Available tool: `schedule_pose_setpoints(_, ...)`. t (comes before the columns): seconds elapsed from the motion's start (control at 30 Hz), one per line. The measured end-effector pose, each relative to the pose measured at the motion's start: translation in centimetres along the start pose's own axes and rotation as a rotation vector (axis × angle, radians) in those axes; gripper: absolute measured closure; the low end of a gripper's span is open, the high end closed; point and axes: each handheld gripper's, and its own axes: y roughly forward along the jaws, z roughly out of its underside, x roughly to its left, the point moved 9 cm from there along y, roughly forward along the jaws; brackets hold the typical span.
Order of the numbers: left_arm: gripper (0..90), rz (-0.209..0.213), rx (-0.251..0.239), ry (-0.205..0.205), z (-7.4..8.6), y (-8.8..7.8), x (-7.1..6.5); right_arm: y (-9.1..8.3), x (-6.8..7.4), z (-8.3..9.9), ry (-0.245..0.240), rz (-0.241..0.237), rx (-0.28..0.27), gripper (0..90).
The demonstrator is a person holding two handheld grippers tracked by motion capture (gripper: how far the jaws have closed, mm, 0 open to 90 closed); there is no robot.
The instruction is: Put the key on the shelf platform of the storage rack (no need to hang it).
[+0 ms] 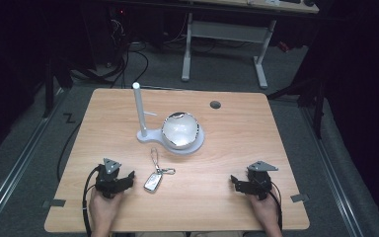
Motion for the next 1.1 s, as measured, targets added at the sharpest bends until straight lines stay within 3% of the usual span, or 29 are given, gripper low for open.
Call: schedule_pose_setpoints(1.1, 28.2, 0.003, 0.007, -0.011, 0.0, 0.03, -0.07, 0.0, 0.0, -0.01, 0.001, 0.001, 0.0, 22.0)
